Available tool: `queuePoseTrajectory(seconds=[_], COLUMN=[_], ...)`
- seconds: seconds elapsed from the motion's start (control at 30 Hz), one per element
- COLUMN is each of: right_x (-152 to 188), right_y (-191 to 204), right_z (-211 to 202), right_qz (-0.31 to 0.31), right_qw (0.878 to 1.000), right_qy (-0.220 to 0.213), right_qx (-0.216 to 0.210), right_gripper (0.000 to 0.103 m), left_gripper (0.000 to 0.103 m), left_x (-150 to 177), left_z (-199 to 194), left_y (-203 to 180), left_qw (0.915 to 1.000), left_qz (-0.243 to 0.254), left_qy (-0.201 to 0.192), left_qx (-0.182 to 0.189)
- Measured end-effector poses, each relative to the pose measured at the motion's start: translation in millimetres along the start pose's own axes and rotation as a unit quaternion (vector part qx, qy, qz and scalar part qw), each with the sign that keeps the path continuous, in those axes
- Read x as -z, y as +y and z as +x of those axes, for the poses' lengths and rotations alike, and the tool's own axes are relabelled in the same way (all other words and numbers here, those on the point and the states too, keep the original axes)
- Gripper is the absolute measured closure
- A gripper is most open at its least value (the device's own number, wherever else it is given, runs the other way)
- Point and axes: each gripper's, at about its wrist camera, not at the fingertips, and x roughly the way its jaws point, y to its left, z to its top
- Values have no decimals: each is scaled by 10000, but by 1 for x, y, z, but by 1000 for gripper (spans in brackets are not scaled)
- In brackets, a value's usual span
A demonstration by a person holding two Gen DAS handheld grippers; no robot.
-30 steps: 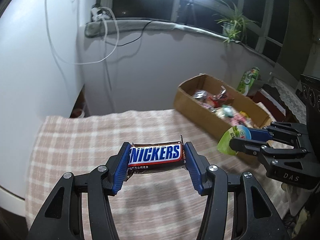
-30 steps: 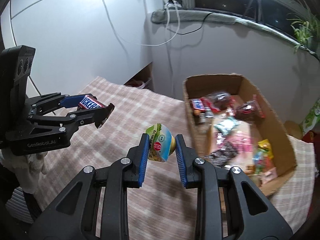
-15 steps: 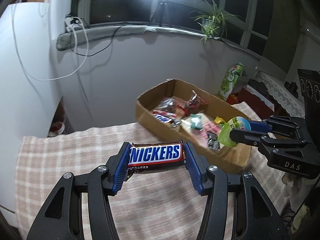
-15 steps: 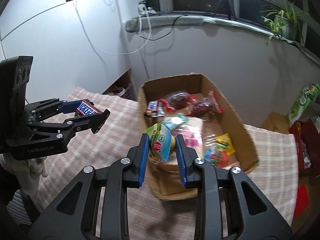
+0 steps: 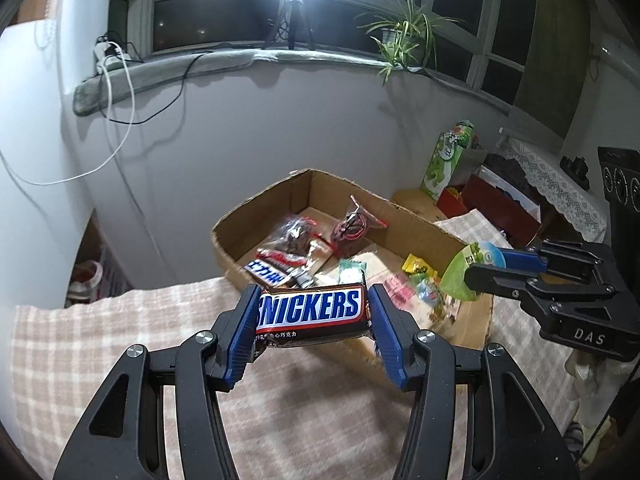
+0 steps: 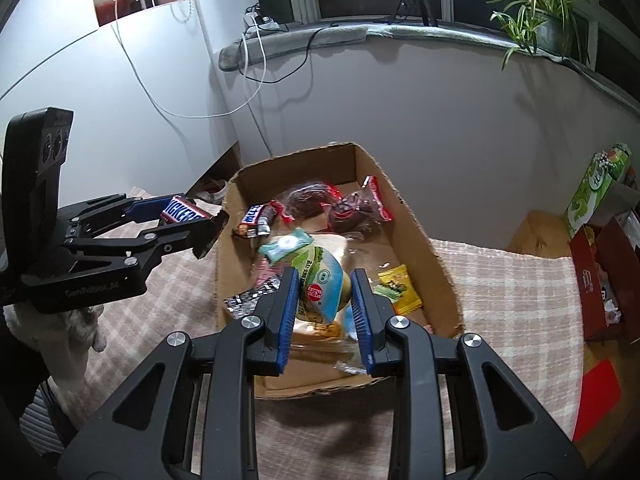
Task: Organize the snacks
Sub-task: 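Lift and carry the Snickers bar over the box with the left gripper while the right carries the pouch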
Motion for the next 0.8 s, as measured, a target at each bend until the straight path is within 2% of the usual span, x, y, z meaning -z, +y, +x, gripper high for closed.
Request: queuePoseTrajectory(seconds=[0.43, 0.8], right_x=[-2, 0], right_y=[-32, -43], right_z=[19, 32], right_qz=[191, 226], right_qw=[9997, 9994], right_qy=[127, 242], right_qx=[-48, -112], right_gripper=[75, 75], left_gripper=[50, 50], left_x=[-22, -29], left_z=[40, 62], left_y=[-15, -28], left_qw=[9998, 9993], left_qz=[169, 248], left_qy=[112, 250], left_qx=[35, 108])
